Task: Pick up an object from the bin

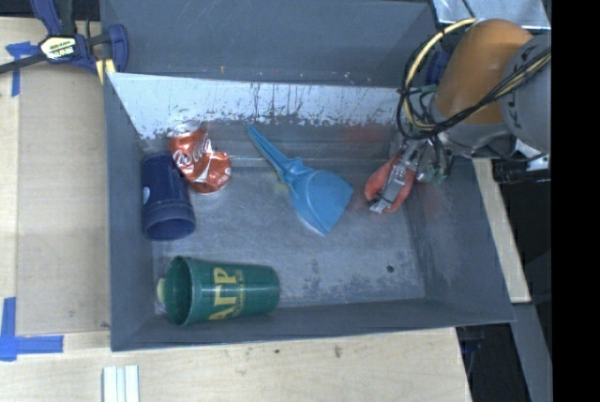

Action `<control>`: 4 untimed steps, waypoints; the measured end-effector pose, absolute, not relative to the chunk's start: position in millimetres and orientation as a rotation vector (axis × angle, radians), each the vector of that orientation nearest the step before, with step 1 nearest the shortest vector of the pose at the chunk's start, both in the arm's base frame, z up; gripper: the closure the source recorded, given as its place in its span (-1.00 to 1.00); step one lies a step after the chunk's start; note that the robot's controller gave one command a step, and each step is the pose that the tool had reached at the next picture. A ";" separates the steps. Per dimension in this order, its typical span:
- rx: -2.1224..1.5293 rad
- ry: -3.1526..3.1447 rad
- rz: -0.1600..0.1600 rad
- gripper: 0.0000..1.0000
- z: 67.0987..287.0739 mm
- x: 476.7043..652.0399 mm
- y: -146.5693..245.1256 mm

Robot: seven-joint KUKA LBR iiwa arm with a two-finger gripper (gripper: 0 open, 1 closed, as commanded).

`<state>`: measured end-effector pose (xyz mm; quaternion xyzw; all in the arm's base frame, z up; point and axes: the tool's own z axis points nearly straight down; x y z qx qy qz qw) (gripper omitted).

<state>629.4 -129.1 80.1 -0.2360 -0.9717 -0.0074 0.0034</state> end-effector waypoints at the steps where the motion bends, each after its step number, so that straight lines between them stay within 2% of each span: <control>1: -0.739 -3.046 -0.023 1.00 80.0 629.4 -129.2; 4: -0.739 -3.046 -0.022 1.00 79.9 629.4 -129.1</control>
Offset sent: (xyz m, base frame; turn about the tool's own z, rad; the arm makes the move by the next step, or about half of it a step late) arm 0.0000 0.0000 0.0000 0.0000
